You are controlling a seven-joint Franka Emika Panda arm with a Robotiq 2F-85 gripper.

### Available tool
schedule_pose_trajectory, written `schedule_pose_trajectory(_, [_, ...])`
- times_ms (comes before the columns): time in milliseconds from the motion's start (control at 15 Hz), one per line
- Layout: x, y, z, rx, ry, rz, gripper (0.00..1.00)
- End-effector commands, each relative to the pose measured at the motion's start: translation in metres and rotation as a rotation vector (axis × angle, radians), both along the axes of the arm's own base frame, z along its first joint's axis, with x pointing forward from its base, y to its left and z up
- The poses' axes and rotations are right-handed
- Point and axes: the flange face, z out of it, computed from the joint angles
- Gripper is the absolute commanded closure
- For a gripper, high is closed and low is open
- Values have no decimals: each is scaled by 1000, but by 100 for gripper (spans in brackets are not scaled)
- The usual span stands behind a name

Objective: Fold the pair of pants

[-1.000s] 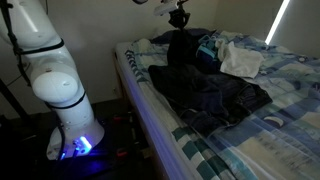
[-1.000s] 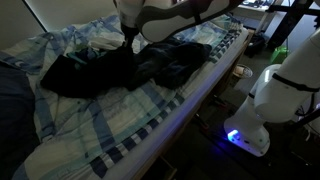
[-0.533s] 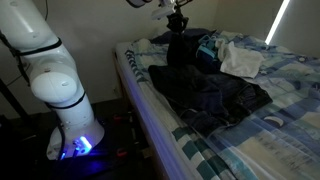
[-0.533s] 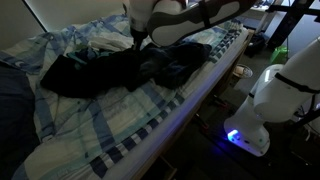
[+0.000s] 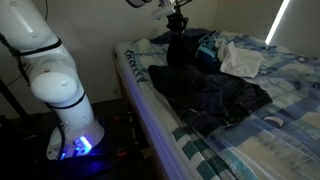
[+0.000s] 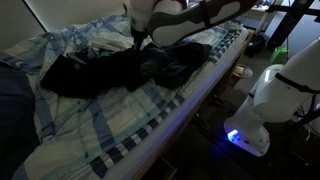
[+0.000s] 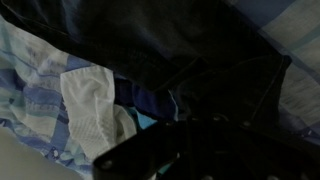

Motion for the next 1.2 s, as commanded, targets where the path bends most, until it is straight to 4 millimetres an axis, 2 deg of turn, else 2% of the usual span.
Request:
schedule_pose_trajectory(0, [5, -7, 4, -3, -4, -12, 99])
schedule_pose_trajectory(400, [9, -43, 19, 24, -51, -100, 99])
schedule_pose_trajectory(733, [14, -89, 38, 55, -94, -210, 99])
schedule_pose_trajectory(933, [26, -121, 51, 92, -132, -286, 99])
schedule_pose_trajectory(1133, [37, -152, 53, 109, -159, -353, 99])
